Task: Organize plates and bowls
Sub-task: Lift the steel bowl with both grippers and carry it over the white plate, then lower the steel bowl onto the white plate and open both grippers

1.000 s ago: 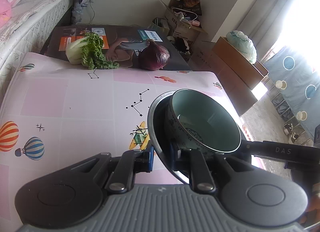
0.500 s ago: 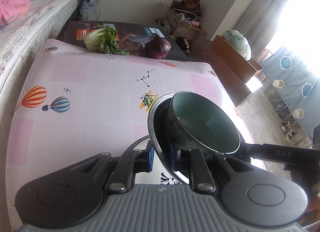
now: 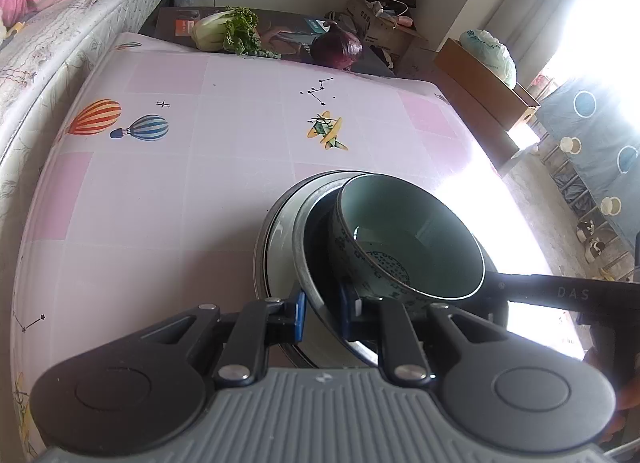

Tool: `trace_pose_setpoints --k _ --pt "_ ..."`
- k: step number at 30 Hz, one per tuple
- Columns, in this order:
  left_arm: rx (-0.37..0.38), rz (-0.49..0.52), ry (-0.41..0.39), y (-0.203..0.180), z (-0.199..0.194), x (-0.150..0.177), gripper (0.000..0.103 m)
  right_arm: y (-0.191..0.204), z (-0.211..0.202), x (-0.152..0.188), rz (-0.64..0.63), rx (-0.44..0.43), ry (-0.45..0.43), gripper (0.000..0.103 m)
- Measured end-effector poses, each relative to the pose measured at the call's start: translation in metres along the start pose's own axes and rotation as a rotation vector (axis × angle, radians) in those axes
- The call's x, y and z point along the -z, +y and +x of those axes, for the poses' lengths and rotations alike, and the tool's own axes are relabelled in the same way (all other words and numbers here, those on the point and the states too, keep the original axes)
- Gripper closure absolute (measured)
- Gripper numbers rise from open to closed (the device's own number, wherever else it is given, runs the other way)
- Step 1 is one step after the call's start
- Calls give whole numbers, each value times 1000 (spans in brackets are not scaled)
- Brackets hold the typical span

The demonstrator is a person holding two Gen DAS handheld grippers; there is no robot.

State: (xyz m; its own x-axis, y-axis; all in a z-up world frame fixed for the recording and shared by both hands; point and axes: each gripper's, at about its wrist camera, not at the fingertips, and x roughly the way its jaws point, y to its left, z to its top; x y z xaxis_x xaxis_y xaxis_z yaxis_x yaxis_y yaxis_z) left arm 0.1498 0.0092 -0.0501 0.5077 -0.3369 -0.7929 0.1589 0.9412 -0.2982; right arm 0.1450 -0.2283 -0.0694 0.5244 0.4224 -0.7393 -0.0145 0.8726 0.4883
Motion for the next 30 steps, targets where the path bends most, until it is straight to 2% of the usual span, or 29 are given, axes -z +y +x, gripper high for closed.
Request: trace_pose_setpoints --k 10,15,18,20,23,24,25,27,30 --pt "-50 63 -9 -6 2 9 82 0 8 5 -22 14 -4 87" --pt "-69 89 -41 -8 -8 7 74 4 9 7 -41 38 -25 86" --pt "-99 99 -68 -9 -15 5 62 6 7 6 -52 54 -35 82" --pt "-105 103 -91 -9 -21 4 47 8 5 6 -62 63 -42 81" --pt "-105 109 -116 -12 -30 3 40 10 -2 7 -83 69 -55 78" --pt "-116 116 -122 -13 -32 3 39 12 -6 8 -93 71 -63 73" --pt "-130 127 -128 -16 -34 3 35 14 -9 8 -107 85 -73 59" --pt "-159 142 -141 -20 -39 4 30 18 -17 11 -153 129 -108 44" --pt "-178 155 -154 -23 -46 7 27 22 -31 17 -200 141 -142 36"
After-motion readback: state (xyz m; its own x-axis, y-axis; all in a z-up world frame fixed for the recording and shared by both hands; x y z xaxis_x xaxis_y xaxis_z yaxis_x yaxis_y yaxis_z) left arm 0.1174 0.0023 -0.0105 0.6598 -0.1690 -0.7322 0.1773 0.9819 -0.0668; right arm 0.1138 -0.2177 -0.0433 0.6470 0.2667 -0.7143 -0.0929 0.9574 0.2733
